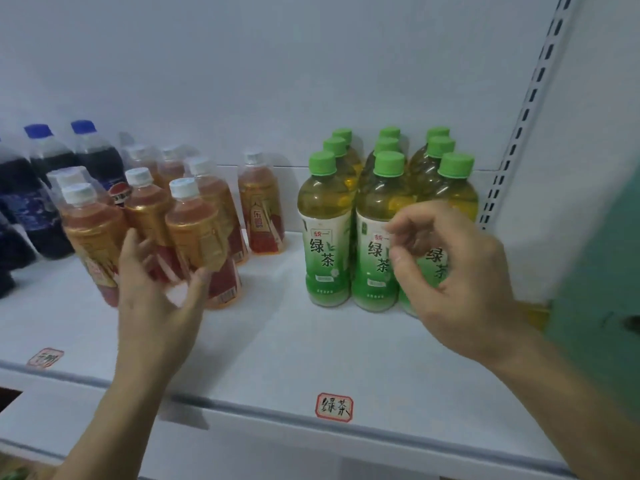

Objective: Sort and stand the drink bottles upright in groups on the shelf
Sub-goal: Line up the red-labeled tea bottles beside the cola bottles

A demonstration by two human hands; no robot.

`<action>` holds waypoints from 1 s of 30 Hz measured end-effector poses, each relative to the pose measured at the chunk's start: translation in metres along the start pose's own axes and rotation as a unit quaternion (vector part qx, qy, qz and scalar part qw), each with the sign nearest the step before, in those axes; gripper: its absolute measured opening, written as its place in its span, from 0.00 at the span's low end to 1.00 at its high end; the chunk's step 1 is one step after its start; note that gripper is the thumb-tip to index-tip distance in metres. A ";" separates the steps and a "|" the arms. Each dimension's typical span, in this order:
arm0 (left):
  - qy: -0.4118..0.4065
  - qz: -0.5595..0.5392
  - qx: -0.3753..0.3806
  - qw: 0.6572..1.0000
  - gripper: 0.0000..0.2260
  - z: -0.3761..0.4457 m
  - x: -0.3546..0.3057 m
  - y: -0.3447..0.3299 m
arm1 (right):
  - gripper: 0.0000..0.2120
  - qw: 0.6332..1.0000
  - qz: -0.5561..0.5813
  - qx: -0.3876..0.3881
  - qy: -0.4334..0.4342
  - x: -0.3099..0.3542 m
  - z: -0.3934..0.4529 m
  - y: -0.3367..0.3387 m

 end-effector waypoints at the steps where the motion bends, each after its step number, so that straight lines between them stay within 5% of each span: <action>1: -0.021 -0.007 -0.028 0.999 0.37 0.000 -0.006 0.011 | 0.10 1.000 0.001 -0.023 -0.016 -0.005 0.000 0.013; 5: -0.109 -0.048 -0.038 0.992 0.27 -0.014 -0.050 0.004 | 0.09 0.993 -0.018 -0.065 -0.095 -0.023 -0.011 0.035; 15: -0.190 -0.042 0.082 0.977 0.12 -0.039 -0.055 -0.014 | 0.15 0.943 0.068 0.041 -0.323 -0.015 -0.099 -0.044; 30: -0.233 -0.052 0.124 0.963 0.08 0.093 0.061 0.070 | 0.17 0.954 0.063 0.068 -0.287 0.070 -0.089 -0.260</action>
Point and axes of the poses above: each hand's wrist, its own z-axis towards the middle knuckle, its own y-axis out of the back of the hand, x = y × z, the point moved 9 cm from there along z, towards the middle knuckle, and after that the axes turned 15 degrees about -x, right-handed, at the moved point
